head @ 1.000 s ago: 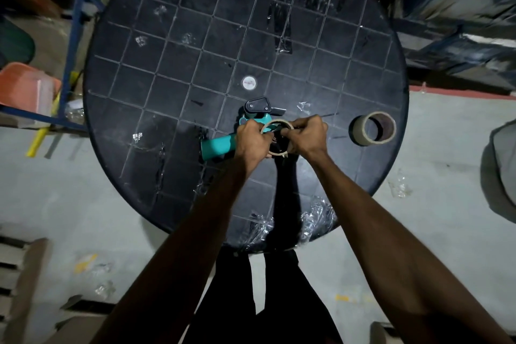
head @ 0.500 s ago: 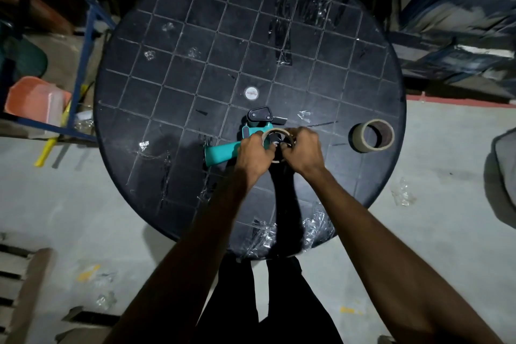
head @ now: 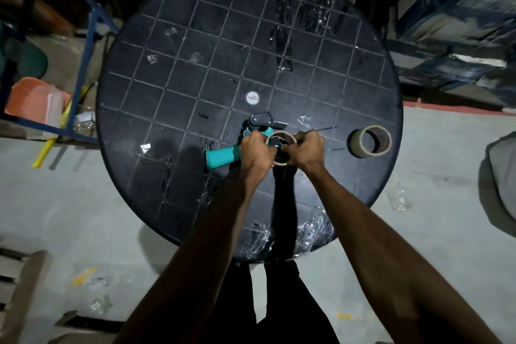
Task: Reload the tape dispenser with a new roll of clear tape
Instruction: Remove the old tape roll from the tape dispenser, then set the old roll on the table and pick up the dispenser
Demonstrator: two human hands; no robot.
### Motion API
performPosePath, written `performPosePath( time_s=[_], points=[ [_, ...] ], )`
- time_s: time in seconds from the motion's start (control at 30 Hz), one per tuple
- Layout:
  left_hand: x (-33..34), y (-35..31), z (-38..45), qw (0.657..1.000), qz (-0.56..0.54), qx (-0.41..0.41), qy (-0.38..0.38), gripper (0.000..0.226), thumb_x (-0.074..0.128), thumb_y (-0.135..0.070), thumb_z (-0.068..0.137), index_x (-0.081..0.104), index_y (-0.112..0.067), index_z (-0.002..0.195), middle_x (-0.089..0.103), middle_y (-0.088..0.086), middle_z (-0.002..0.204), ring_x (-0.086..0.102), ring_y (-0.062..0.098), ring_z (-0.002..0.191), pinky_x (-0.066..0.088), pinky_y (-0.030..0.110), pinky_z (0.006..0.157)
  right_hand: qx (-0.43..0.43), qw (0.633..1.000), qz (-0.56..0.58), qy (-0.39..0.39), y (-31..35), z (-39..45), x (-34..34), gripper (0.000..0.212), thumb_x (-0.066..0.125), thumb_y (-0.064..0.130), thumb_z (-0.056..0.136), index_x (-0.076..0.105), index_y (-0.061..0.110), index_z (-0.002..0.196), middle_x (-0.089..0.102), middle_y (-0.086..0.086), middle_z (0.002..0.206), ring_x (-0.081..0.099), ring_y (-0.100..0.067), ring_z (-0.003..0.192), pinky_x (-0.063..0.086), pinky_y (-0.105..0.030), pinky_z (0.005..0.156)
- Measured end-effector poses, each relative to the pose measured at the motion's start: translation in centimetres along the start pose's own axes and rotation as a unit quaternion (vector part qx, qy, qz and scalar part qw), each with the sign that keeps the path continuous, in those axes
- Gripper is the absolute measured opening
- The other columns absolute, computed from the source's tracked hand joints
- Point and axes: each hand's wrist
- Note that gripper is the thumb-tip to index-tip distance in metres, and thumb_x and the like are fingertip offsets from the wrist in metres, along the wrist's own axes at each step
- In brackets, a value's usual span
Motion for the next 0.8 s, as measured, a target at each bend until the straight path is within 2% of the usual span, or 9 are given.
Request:
performPosePath(
  time_s=[0.13,0.2,0.27,0.37,0.43,0.5,0.57,0.7,0.8],
  points=[
    [-1.7,-0.4,-1.0,0.999,-0.035,0.005,0.018,0.026,0.08,-0.016,0.083,0.069,-0.011,0.107,0.07,0.004,0.106,0.067,0.021,0.095,0.055,0.03,0.082,-0.019,0.999,0.017,-0.023,0.9,-2.0,-1.1,0.013,0.083,0.008,0.079,0.078,0.005,0.09,0.071,-0.006,0.079,0.071,-0.024,0.077,0.064,-0.044,0.075],
    [-2.8,-0.6,-1.8,0.998,-0.052,0.018,0.027,0.025,0.077,-0.024,0.084,0.073,-0.013,0.106,0.074,0.005,0.103,0.07,0.023,0.088,0.059,0.034,0.081,-0.037,0.999,0.014,-0.025,1.5,-3.1,-2.3,0.011,0.077,0.017,0.082,0.08,0.008,0.089,0.075,-0.01,0.081,0.069,-0.023,0.082,0.06,-0.037,0.082],
    [-4.3,-1.0,-2.7,0.995,-0.087,0.043,0.033,0.026,0.072,-0.03,0.084,0.076,-0.015,0.105,0.077,0.004,0.096,0.072,0.023,0.083,0.061,0.034,0.081,-0.044,0.998,0.035,0.0,2.4,-4.2,-3.8,0.017,0.071,0.024,0.081,0.081,0.012,0.088,0.078,-0.009,0.081,0.071,-0.023,0.087,0.056,-0.032,0.083],
    [-7.5,-2.0,-4.4,0.981,-0.174,0.079,0.044,0.025,0.071,-0.024,0.085,0.076,-0.019,0.109,0.077,-0.003,0.095,0.073,0.019,0.084,0.06,0.032,0.082,-0.072,0.993,0.073,0.049,3.8,-5.8,-6.3,0.011,0.072,0.018,0.081,0.075,0.022,0.091,0.077,-0.001,0.085,0.074,-0.021,0.088,0.06,-0.04,0.087],
    [-9.6,-2.7,-5.3,0.96,-0.259,0.089,0.053,0.021,0.07,-0.015,0.089,0.075,-0.021,0.108,0.077,0.001,0.094,0.075,0.022,0.088,0.061,0.038,0.085,-0.114,0.986,0.096,0.072,4.9,-7.1,-8.2,0.032,0.075,0.007,0.077,0.069,0.026,0.102,0.074,0.006,0.09,0.072,-0.019,0.092,0.06,-0.036,0.084],
    [-11.3,-3.2,-5.8,0.934,-0.337,0.097,0.07,0.02,0.064,-0.007,0.094,0.071,-0.019,0.108,0.076,0.007,0.097,0.075,0.028,0.092,0.062,0.045,0.086,-0.16,0.979,0.109,0.07,6.2,-8.3,-9.8,0.06,0.078,-0.001,0.073,0.062,0.025,0.124,0.069,0.015,0.105,0.067,-0.01,0.098,0.054,-0.022,0.082],
    [-13.1,-3.9,-6.3,0.907,-0.395,0.117,0.083,0.028,0.056,-0.003,0.095,0.068,-0.013,0.118,0.075,0.011,0.108,0.074,0.026,0.1,0.06,0.047,0.091,-0.201,0.969,0.134,0.056,7.7,-9.2,-11.1,0.078,0.075,-0.006,0.075,0.053,0.022,0.144,0.064,0.013,0.12,0.063,-0.005,0.108,0.054,-0.026,0.085],
    [-16.6,-5.1,-7.4,0.866,-0.46,0.181,0.078,0.043,0.048,0.004,0.098,0.059,-0.013,0.136,0.067,0.016,0.123,0.069,0.022,0.105,0.06,0.031,0.081,-0.271,0.936,0.221,0.037,11.0,-10.8,-13.0,0.075,0.062,-0.004,0.078,0.054,0.028,0.145,0.06,0.008,0.138,0.06,-0.01,0.126,0.056,-0.032,0.098],
    [-18.9,-5.9,-8.2,0.833,-0.517,0.193,0.049,0.04,0.058,-0.012,0.094,0.061,-0.017,0.133,0.062,0.012,0.128,0.068,0.02,0.102,0.059,0.028,0.079,-0.309,0.907,0.283,0.036,12.9,-11.7,-13.6,0.067,0.066,0.003,0.08,0.057,0.031,0.14,0.053,0.003,0.143,0.058,-0.017,0.129,0.054,-0.037,0.1]
  ],
)
Point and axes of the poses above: each hand's wrist, its own z-axis towards the middle knuckle, its own x-axis out of the palm, y = z × x
